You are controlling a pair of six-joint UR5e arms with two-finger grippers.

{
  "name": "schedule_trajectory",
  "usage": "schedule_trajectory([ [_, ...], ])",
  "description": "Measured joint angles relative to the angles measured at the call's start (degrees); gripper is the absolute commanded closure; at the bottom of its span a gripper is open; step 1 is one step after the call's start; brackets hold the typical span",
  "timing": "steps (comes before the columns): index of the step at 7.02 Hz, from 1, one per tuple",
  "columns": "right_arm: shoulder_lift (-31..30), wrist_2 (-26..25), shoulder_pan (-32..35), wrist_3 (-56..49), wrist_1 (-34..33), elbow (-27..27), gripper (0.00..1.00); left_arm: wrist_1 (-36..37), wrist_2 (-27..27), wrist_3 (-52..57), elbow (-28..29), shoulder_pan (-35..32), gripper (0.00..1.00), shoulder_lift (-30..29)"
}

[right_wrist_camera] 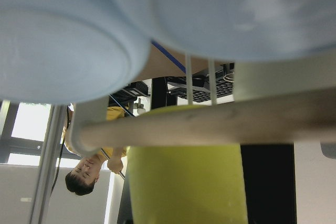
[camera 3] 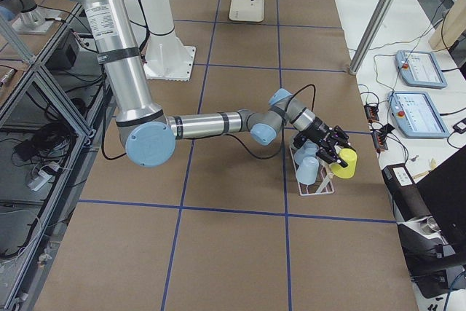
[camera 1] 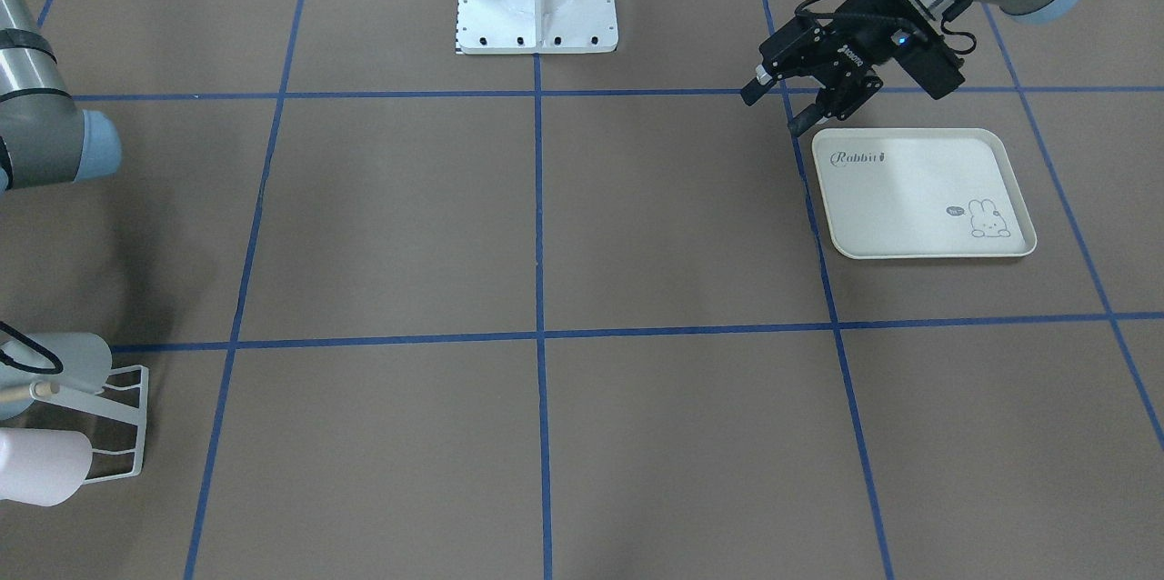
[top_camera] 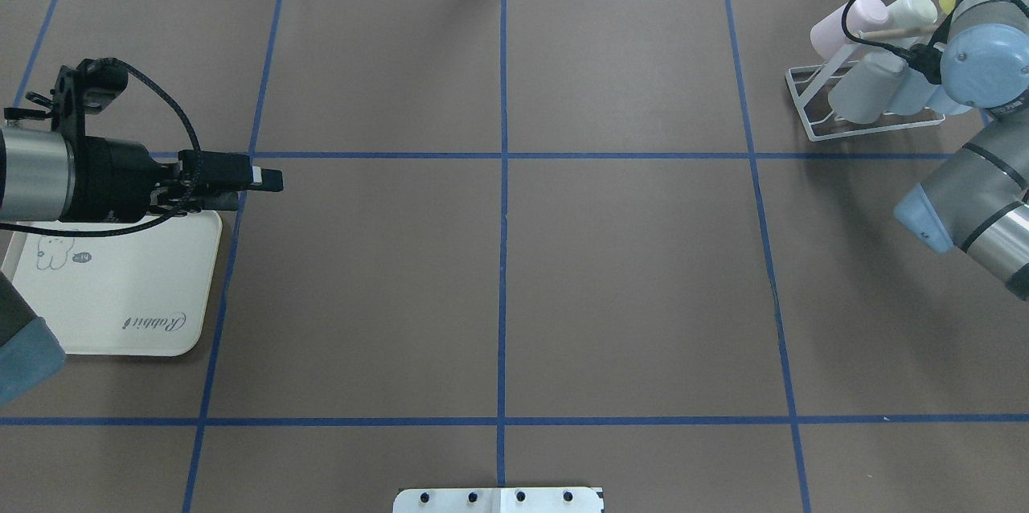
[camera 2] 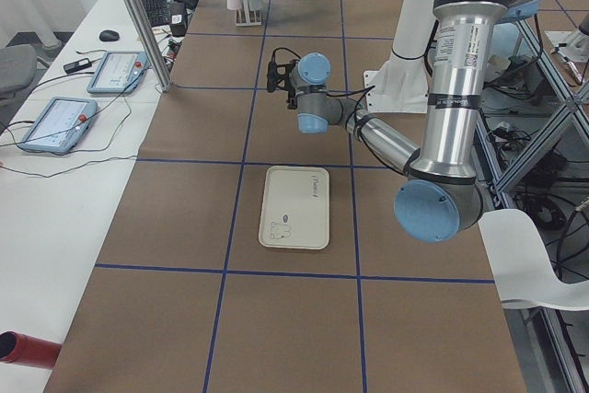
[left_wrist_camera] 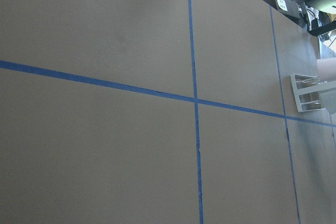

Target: Transfer IKEA cup to right arm and place on rack

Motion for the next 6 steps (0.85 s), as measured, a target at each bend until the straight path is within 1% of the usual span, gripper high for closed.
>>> schedule_trajectory([
  [1, 0.09, -0.46, -0.23, 0.04, -0.02, -0.22, 0.65, 0.00, -0.02, 0.00, 0.03, 0.00, 0.00, -0.03],
  [2, 0.24, -0.77, -0.40, 0.08, -0.01, -0.47, 0.49, 0.00, -0.06, 0.02, 0.06, 0.00, 0.00, -0.05],
  [3, 0.37, -0.90, -0.46, 0.12, 0.01, -0.59, 0.21, 0.00, -0.08, 0.06, 0.07, 0.00, 0.00, -0.08],
  [4, 0.45, -0.95, -0.52, 0.14, -0.01, -0.66, 0.15, 0.00, -0.08, 0.06, 0.08, 0.00, 0.00, -0.12],
  [5, 0.50, -0.96, -0.61, 0.17, -0.02, -0.70, 0.04, 0.00, -0.09, 0.05, 0.09, 0.00, 0.00, -0.13],
  [6, 0.57, -0.97, -0.72, 0.19, -0.03, -0.73, 0.02, 0.00, -0.09, 0.06, 0.09, 0.00, 0.00, -0.14],
])
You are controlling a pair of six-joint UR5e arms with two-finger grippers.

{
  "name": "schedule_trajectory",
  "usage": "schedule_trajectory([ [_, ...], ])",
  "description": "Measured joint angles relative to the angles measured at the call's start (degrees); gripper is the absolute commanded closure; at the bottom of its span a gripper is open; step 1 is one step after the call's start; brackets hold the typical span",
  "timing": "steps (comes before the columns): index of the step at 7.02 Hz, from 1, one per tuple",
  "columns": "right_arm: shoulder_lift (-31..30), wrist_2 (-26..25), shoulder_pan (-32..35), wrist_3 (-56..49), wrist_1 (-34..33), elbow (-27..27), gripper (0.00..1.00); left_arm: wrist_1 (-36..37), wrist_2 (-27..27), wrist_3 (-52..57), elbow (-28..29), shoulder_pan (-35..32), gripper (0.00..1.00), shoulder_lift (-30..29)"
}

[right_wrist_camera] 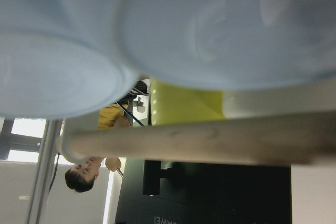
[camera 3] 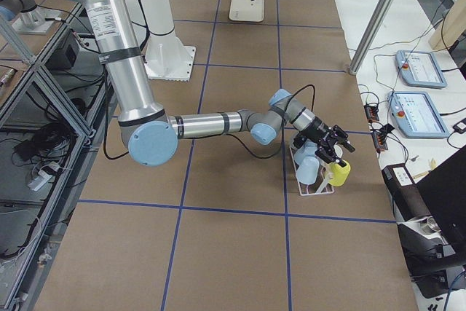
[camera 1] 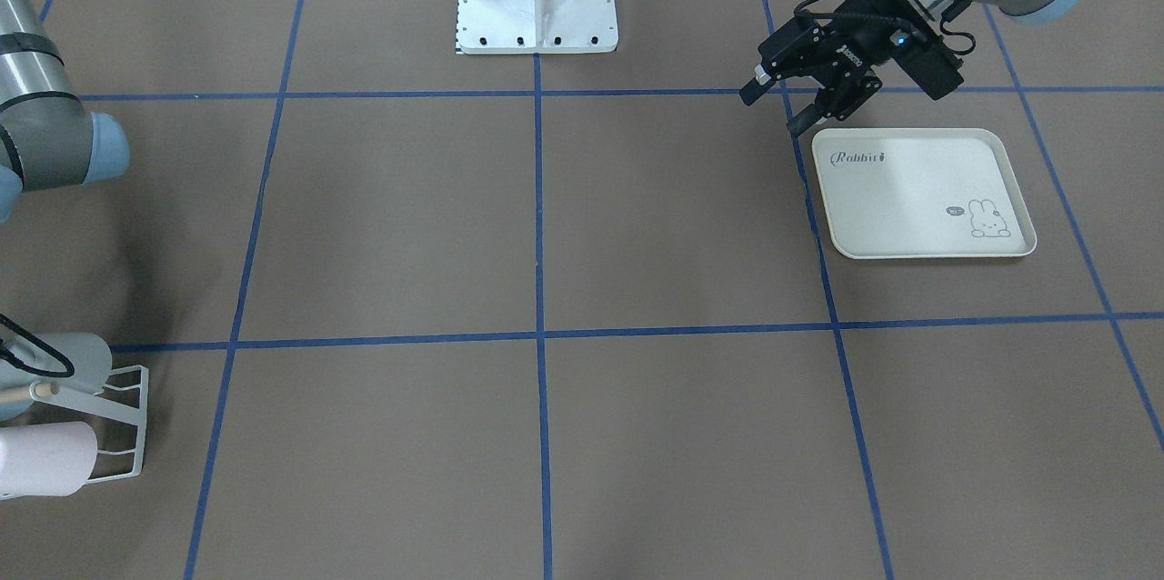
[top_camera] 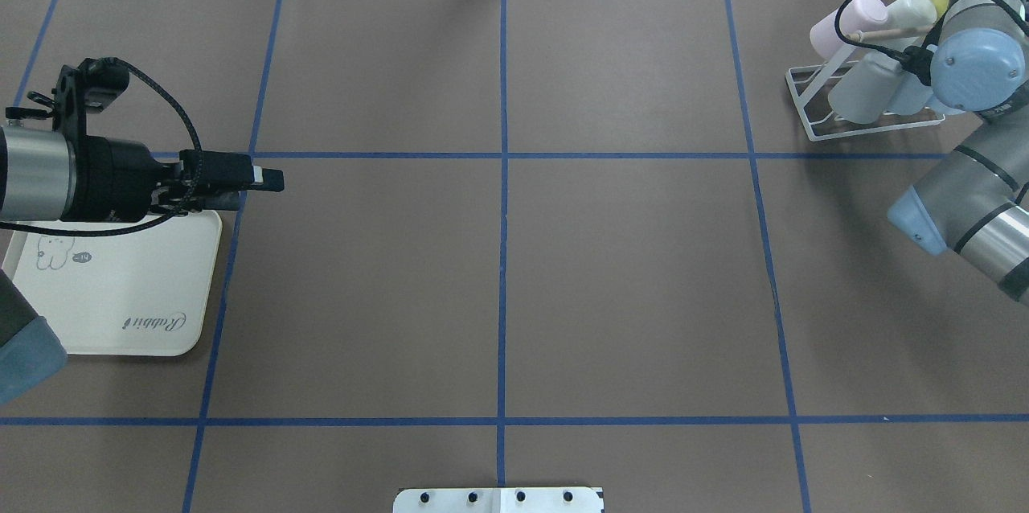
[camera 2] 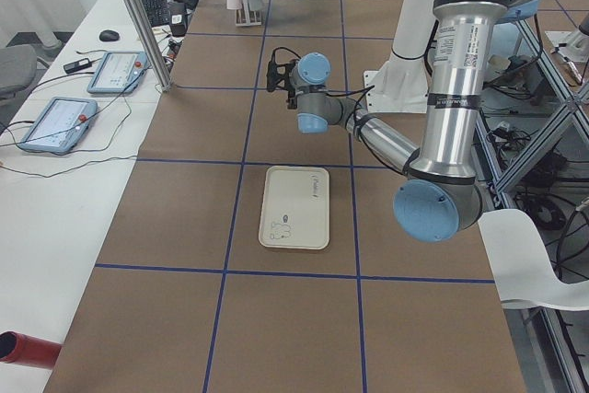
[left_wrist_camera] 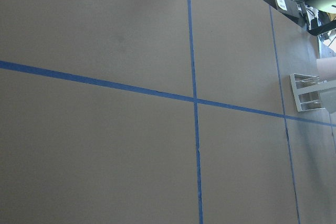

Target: Transfer IKEA cup to right arm and place on rack

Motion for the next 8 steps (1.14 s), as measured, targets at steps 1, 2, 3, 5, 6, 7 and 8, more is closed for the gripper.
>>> schedule_trajectory([
  [1, 0.05, 0.00, -0.08, -0.02, 0.00, 0.00, 0.01, 0.00, 0.00, 0.00, 0.00, 0.00, 0.00, 0.00],
  [2, 0.08, 0.00, -0.10, 0.01, 0.00, 0.03, 0.01, 0.00, 0.00, -0.03, -0.01, 0.00, 0.00, 0.00],
  [3, 0.15, 0.06, -0.11, 0.08, 0.00, 0.35, 0.01, 0.00, 0.00, -0.05, -0.05, 0.00, 0.00, 0.00],
  [5, 0.27, 2.14, 0.92, 0.66, -0.20, 3.96, 0.01, 0.00, 0.00, -0.06, -0.19, -0.02, 0.00, 0.01],
  [6, 0.00, 5.72, 2.63, 3.01, -0.34, 6.37, 0.01, 0.00, 0.02, -0.06, -0.43, -0.06, 0.00, 0.14],
  [7, -0.87, 10.75, 4.48, 9.35, -0.47, 8.65, 0.01, 0.00, 0.06, -0.06, -0.92, -0.07, 0.00, 0.36],
  [8, -2.05, 17.39, 6.22, 19.99, -0.74, 10.42, 0.01, 0.00, 0.06, -0.06, -1.36, -0.08, 0.00, 0.53],
])
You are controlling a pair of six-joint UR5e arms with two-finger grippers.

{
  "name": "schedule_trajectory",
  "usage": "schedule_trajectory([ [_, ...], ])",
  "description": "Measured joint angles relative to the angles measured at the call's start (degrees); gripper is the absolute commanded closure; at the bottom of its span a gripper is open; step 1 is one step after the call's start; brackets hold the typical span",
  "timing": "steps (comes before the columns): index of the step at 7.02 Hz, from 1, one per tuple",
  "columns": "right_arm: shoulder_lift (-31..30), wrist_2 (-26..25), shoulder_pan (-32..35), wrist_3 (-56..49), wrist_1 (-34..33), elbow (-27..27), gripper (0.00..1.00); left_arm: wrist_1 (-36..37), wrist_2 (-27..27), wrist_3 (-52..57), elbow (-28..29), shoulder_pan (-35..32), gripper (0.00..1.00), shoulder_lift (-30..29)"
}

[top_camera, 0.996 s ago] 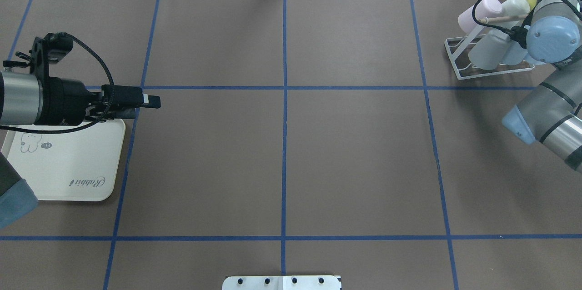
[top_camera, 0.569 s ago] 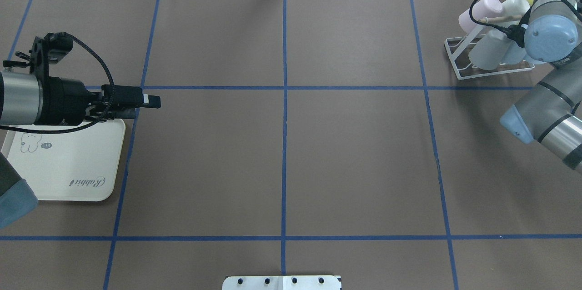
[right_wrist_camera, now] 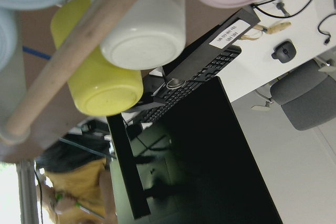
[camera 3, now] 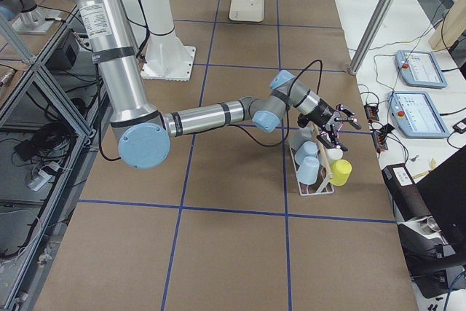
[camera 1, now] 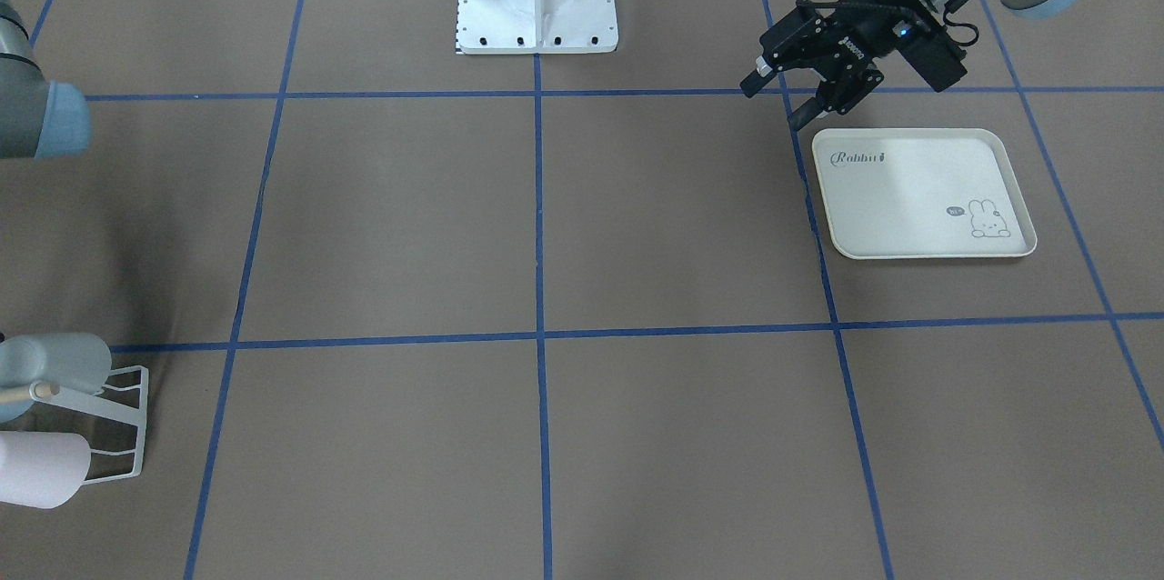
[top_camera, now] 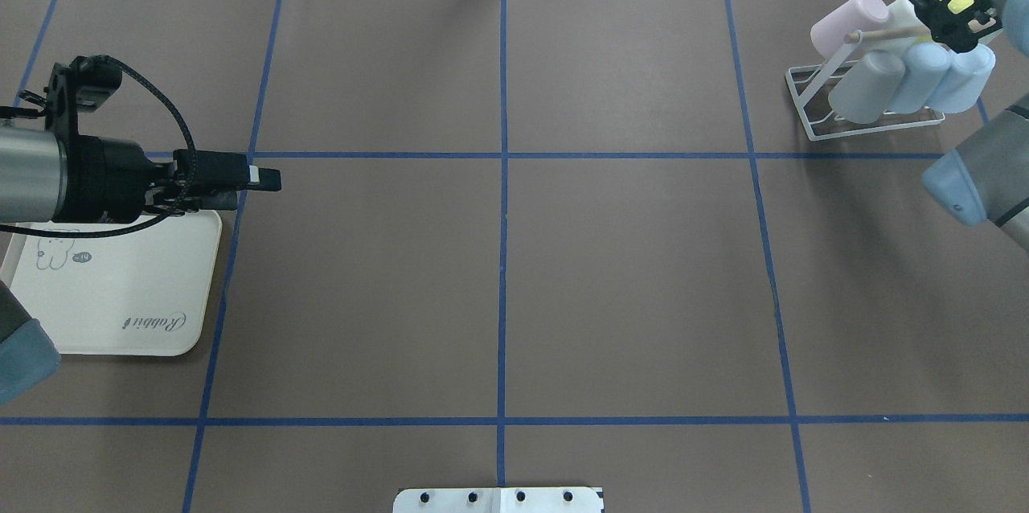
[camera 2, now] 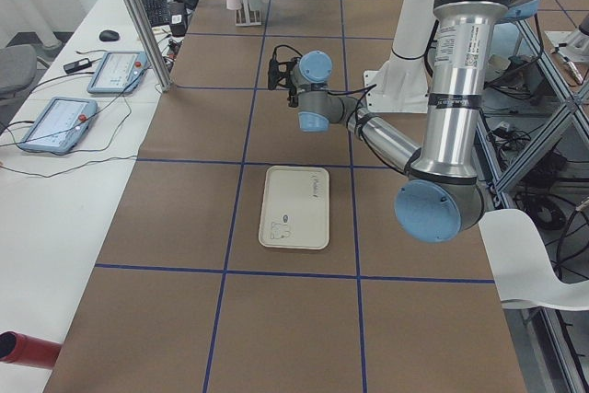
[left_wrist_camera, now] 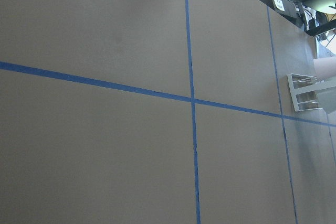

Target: Transfer IKEA cup to right arm and place on rack

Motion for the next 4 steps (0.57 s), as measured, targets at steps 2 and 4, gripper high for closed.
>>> schedule_trajectory([
  [2, -1.60, 16.21, 3.13, 28.35, -1.91, 2.91, 0.00, 0.00, -0.05, 0.00, -0.24, -0.05, 0.00, 0.13],
  [4, -3.51, 27.53, 4.03, 60.05, -2.86, 7.61, 0.00, 0.00, -0.10, 0.00, -0.27, -0.01, 0.00, 0.11],
])
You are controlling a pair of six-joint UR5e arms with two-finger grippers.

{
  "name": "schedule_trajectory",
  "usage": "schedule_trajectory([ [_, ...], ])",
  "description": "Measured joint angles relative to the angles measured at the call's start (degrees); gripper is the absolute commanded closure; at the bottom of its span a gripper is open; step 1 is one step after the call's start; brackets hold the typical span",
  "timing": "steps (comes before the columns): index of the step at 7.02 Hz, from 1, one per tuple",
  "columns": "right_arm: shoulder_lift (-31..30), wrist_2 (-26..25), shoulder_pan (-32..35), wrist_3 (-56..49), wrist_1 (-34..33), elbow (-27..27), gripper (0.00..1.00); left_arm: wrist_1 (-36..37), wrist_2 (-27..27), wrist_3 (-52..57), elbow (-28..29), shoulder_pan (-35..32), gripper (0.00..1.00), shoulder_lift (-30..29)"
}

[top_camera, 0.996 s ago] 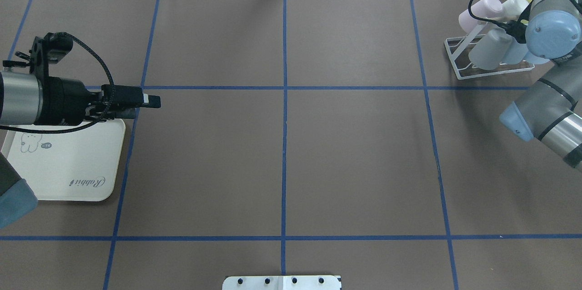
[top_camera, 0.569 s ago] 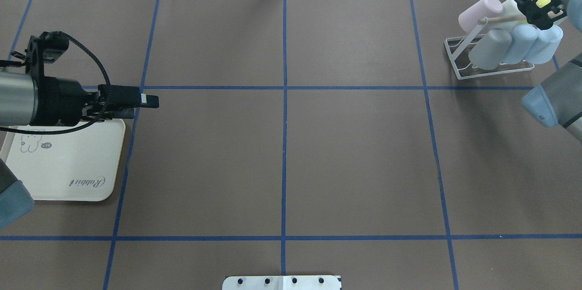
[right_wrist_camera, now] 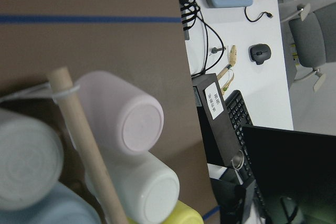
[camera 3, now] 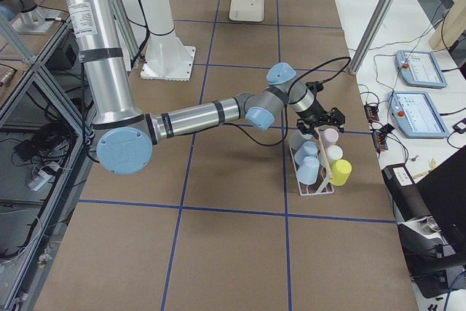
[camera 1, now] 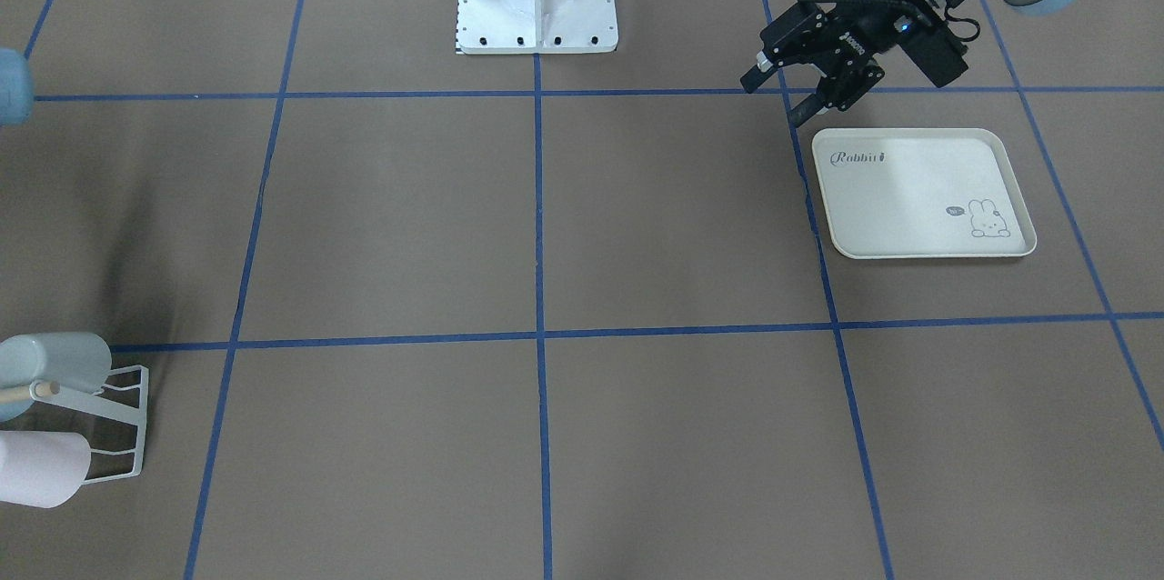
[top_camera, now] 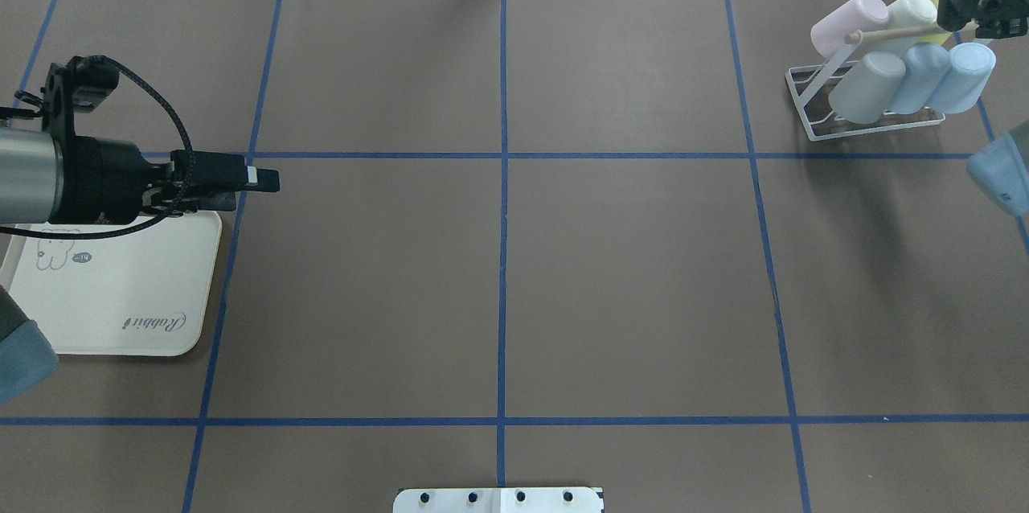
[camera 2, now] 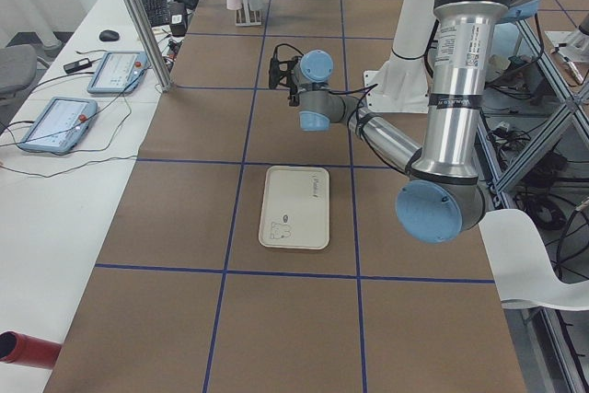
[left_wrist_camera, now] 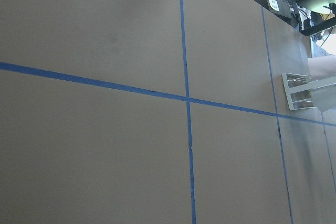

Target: Transfer IKEA cup to right arm and place on rack

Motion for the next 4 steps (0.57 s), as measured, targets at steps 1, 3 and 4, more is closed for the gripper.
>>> schedule_trajectory([
  [1, -0.86, 2.52, 0.04, 14.49, -0.06, 3.05, 0.00, 0.00, 0.02, 0.00, 0.00, 0.00, 0.00, -0.02],
  [3, -3.61, 5.87, 0.06, 29.85, -0.16, 8.35, 0.00, 0.00, 0.02, 0.00, -0.03, -0.01, 0.00, -0.02],
  [4, -5.50, 8.20, 0.07, 34.98, 0.22, 9.67, 0.00, 0.00, -0.04, 0.04, -0.03, -0.04, 0.00, -0.01],
])
